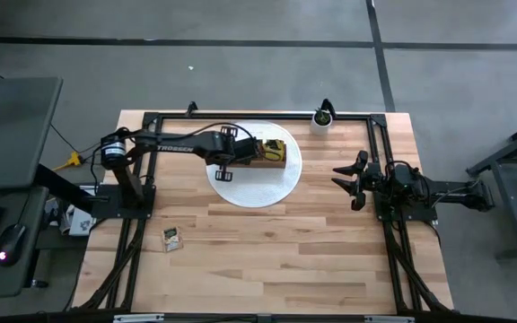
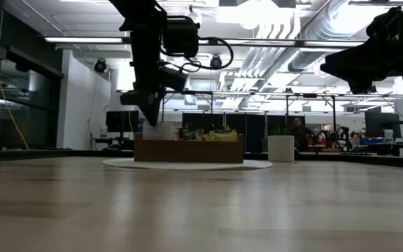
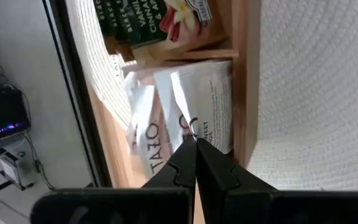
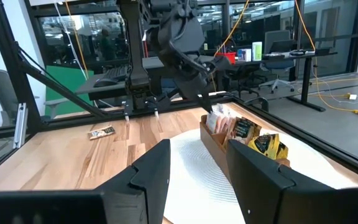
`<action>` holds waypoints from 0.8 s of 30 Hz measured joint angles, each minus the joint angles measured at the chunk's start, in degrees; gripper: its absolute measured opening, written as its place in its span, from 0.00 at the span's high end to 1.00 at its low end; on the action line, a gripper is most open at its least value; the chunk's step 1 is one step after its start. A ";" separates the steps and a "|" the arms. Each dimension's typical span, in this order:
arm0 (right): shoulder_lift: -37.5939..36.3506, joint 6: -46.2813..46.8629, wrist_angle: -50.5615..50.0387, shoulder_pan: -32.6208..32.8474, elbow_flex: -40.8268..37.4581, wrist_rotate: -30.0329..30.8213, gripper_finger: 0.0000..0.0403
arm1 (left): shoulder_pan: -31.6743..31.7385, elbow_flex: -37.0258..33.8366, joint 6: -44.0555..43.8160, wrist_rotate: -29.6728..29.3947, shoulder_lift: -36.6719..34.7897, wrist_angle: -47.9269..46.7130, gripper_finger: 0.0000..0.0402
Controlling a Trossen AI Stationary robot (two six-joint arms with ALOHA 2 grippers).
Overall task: Pick & Place Tea
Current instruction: Put the white tea bag into the left section of the wooden organizer
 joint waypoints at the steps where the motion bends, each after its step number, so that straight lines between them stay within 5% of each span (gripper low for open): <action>1: 0.01 0.00 0.00 0.00 0.00 0.00 0.62 | 0.00 0.02 -0.10 0.08 0.42 0.31 1.00; 18: 0.00 0.00 0.00 -0.02 0.00 0.00 0.62 | 0.00 0.09 0.78 0.12 2.03 0.27 1.00; 24: 0.01 0.00 0.00 -0.01 0.00 0.00 0.62 | 0.00 2.86 3.61 1.08 2.03 -0.70 0.89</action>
